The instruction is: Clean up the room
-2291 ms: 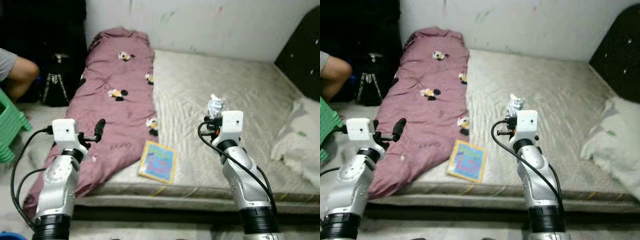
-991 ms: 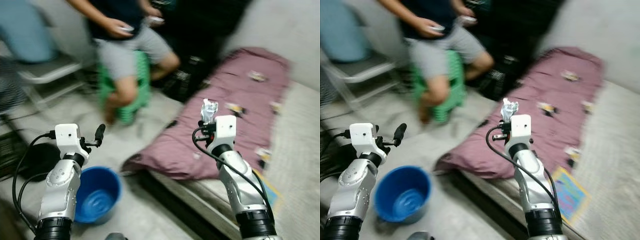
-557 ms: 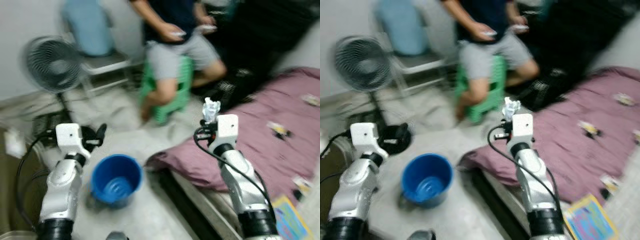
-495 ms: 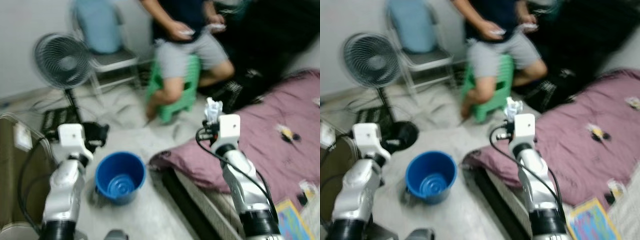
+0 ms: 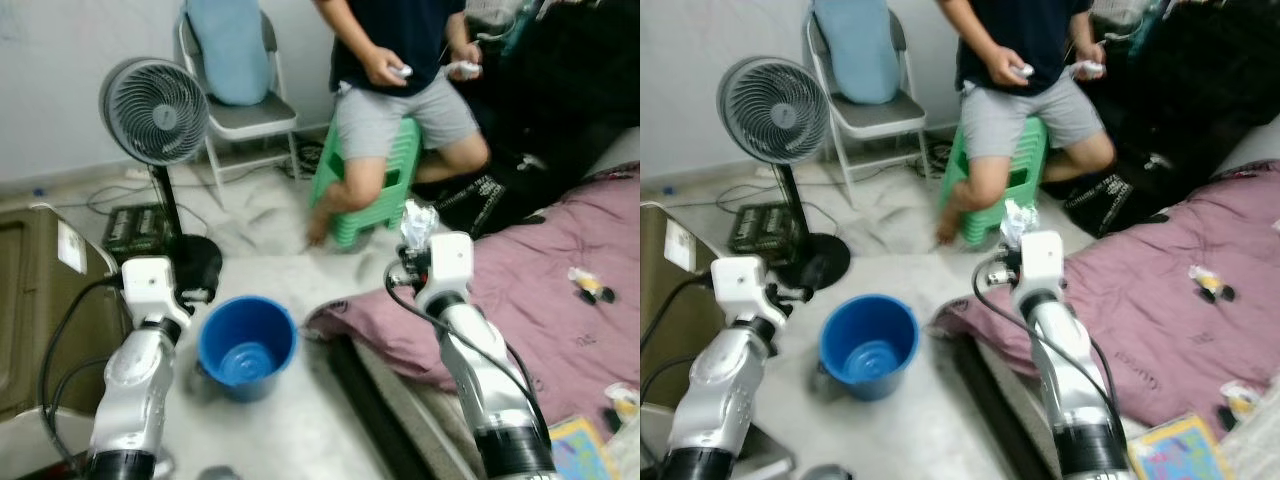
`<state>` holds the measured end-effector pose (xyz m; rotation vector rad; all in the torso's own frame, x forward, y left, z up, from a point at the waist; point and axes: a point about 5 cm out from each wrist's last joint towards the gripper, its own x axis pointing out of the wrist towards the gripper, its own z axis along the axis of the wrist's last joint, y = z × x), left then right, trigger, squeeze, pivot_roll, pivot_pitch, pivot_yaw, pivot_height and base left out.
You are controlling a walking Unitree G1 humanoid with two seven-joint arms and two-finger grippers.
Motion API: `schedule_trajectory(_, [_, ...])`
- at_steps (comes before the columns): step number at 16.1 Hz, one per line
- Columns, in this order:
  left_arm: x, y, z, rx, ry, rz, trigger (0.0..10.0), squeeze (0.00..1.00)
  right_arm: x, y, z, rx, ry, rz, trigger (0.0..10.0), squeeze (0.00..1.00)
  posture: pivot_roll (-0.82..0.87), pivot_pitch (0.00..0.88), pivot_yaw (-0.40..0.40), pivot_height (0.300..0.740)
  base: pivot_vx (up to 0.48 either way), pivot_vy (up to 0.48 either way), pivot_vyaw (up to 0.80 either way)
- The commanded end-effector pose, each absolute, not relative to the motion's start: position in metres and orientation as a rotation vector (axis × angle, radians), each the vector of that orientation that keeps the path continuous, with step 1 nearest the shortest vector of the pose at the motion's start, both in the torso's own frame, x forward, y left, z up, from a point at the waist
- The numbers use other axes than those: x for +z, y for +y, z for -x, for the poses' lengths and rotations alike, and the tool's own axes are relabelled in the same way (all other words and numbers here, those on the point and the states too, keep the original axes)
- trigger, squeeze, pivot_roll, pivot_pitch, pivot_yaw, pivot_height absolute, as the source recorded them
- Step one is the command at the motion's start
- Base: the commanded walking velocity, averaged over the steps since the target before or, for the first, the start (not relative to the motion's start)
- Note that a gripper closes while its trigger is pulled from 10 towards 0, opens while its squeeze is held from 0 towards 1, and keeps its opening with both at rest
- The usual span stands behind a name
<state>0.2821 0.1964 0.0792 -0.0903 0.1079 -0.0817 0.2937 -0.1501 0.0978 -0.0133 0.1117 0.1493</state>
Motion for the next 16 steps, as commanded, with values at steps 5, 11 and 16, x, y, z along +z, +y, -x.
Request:
schedule_trajectory(5, [0.081,0.170,-0.309,-0.281,0.154,0.041,10.0,0.00,0.101,-0.171,-0.283,-0.035,0.071,0.019,10.0,0.00,-0.18,0.000,0.049,0.740,0.000,0.000,0.00])
schedule_trajectory(11, [0.083,0.176,-0.299,-0.265,0.119,0.061,10.0,0.00,0.093,-0.147,-0.275,0.097,0.108,0.019,10.0,0.00,-0.11,0.000,-0.026,0.740,0.000,0.000,0.27])
schedule_trajectory(16, [0.074,0.187,-0.287,-0.209,0.141,0.081,10.0,0.00,0.096,-0.154,-0.284,0.083,0.110,0.019,10.0,0.00,-0.09,0.000,-0.043,0.740,0.000,0.000,0.80])
